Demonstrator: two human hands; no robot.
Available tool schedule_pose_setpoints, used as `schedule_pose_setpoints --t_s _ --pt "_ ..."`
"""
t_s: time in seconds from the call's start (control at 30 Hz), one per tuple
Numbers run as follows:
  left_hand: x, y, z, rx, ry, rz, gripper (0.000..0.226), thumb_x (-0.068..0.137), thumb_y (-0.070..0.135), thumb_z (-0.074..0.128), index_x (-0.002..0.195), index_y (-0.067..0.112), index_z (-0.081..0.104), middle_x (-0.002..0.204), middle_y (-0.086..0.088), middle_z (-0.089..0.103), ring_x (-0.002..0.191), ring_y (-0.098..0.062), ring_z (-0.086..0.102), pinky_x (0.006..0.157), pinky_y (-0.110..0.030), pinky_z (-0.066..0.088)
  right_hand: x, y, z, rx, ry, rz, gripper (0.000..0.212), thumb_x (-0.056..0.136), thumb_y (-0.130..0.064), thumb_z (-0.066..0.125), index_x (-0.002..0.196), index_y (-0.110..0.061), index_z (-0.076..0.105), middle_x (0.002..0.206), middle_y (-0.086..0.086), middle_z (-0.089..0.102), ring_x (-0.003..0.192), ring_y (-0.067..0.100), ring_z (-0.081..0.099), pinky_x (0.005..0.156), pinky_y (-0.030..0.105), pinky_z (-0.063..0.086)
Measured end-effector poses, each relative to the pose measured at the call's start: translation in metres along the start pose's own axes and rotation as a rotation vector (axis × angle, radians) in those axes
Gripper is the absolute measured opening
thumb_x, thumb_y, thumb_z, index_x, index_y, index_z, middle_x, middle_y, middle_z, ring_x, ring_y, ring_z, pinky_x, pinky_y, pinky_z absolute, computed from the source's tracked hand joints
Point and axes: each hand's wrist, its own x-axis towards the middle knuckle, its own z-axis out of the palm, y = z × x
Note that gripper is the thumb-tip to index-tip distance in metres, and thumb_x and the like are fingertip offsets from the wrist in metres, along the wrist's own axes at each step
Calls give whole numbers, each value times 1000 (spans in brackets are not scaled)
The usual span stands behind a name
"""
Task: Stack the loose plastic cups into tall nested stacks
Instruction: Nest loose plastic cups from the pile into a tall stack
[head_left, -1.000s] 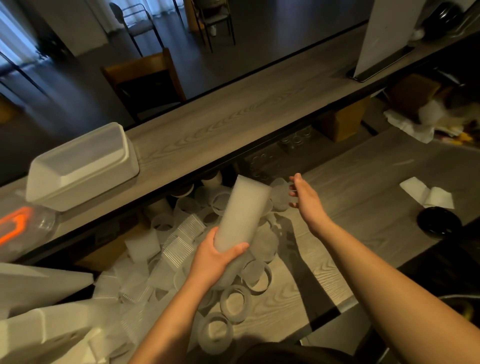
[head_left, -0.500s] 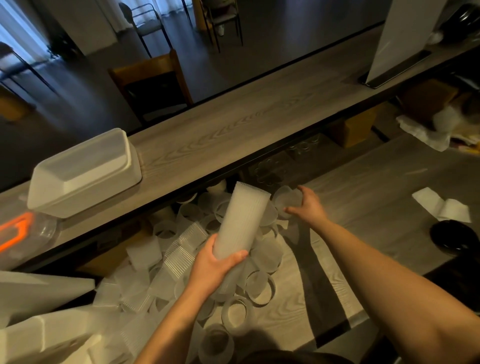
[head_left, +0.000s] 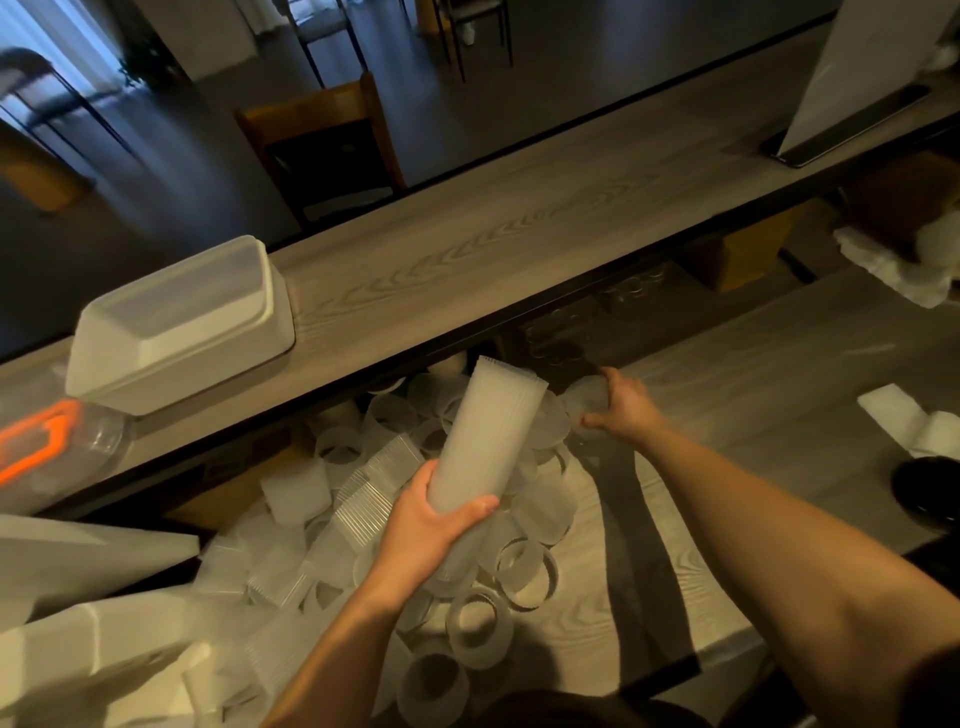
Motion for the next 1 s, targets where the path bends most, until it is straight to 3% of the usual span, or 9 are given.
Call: schedule_pose_setpoints --t_s 0.17,0.43,0.63,0.73,0.87,1.0 --pt "-1 -1 1 -2 6 6 78 48 73 71 115 40 48 110 14 58 96 -4 60 71 -25 54 -25 13 4 23 12 28 77 79 -34 81 144 -18 42 142 10 47 131 29 47 106 46 46" --pt "-5 -1 2 15 -8 20 88 45 75 70 119 35 48 110 16 57 96 -2 57 68 -21 48 -83 27 15 31 8 126 68 79 -42 77 136 -19 48 124 4 58 113 23 58 94 39 54" --pt "-14 -5 -5 -8 -37 51 88 45 73 73 120 34 50 111 15 59 99 -4 59 71 -23 49 -106 28 11 45 -24 203 72 80 -54 70 137 -16 48 124 9 61 109 26 61 91 40 55" --pt "-20 -12 -13 -3 -51 68 88 46 72 74 121 33 51 111 15 59 99 -3 59 72 -23 50 -120 12 2 221 98 234 78 80 -61 68 140 -16 48 122 11 64 109 26 62 93 45 54" --pt "-29 -21 -23 34 -78 88 83 47 72 74 118 35 51 109 14 61 96 -4 61 73 -26 53 -141 -31 -19 594 276 103 69 89 -52 65 146 -20 45 142 9 51 127 26 52 103 44 48" --pt "-36 -28 -32 91 -117 117 89 47 73 74 122 32 51 109 14 60 95 -3 60 70 -24 50 -165 -73 -35 930 286 -49 54 96 -35 61 145 -21 45 135 6 55 118 19 58 92 34 54"
